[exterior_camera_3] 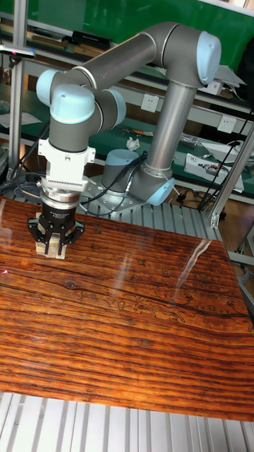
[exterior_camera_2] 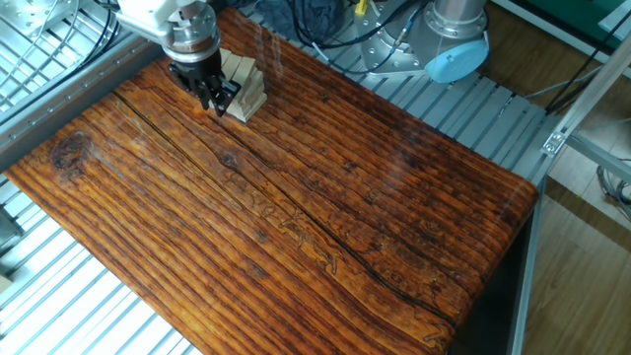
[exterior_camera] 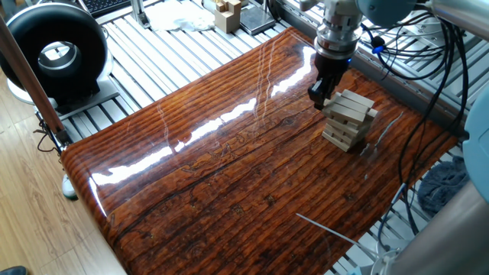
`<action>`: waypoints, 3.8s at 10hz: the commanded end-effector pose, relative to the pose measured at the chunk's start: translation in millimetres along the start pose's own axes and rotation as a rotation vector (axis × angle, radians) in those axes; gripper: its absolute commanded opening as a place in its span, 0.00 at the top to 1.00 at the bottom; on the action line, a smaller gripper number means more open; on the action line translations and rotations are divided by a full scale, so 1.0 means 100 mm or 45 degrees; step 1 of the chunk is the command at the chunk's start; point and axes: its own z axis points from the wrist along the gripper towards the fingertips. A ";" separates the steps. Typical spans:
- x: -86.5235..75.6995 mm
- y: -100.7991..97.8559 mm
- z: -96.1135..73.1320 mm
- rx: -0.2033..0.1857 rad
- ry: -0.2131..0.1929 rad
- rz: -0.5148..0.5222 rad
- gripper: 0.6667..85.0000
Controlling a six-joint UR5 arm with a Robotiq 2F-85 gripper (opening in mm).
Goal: Play Jenga
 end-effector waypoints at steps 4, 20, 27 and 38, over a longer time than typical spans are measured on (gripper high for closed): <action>-0.05 0.02 -0.02 -0.011 -0.013 0.013 0.79; -0.10 0.02 -0.05 0.004 -0.009 0.006 0.79; -0.10 0.02 -0.05 0.004 -0.008 -0.002 0.79; -0.14 0.03 -0.05 0.000 -0.021 -0.008 0.80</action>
